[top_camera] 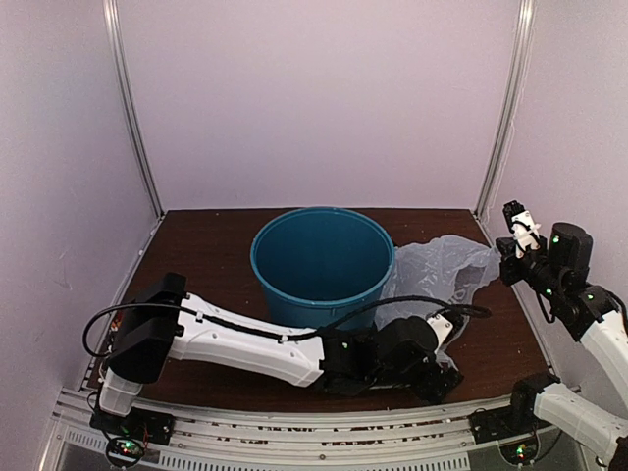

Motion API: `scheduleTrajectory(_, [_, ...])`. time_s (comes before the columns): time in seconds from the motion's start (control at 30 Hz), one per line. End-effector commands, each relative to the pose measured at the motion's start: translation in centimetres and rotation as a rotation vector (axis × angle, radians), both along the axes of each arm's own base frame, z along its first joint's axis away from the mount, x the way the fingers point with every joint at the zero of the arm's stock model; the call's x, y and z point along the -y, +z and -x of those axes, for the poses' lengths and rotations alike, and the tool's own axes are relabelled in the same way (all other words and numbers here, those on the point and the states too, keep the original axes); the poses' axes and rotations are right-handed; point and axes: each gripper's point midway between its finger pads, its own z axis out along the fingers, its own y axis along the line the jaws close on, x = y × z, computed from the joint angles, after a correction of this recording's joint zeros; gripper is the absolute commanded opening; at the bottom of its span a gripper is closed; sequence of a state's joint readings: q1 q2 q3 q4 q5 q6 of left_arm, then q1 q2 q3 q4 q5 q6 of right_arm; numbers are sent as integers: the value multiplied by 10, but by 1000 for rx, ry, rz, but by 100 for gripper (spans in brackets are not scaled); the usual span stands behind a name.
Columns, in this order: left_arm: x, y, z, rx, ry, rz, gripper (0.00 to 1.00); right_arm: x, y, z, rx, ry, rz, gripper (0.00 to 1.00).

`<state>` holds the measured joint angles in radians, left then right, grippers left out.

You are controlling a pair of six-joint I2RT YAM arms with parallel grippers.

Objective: Put the trash bags into the trash bin

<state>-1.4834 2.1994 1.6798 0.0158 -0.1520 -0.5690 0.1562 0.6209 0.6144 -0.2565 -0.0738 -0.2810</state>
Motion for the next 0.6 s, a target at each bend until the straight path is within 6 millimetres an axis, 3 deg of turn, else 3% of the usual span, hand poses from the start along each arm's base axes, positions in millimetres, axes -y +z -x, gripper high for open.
scheduleTrajectory(0.0, [16, 9, -13, -124, 3, 144, 81, 2, 4, 0, 27, -6, -9, 0])
scheduleTrajectory(0.23, [32, 4, -7, -181, -45, 172, 67, 1, 6, 2, 36, 0, -8, 0])
scheduleTrajectory(0.43, [10, 16, 7, -70, -42, 110, 72, 0, 7, 2, 40, 8, -5, 0])
scheduleTrajectory(0.57, [-4, -1, 30, -31, -190, 72, 71, -1, 10, 4, 49, 11, -7, 0])
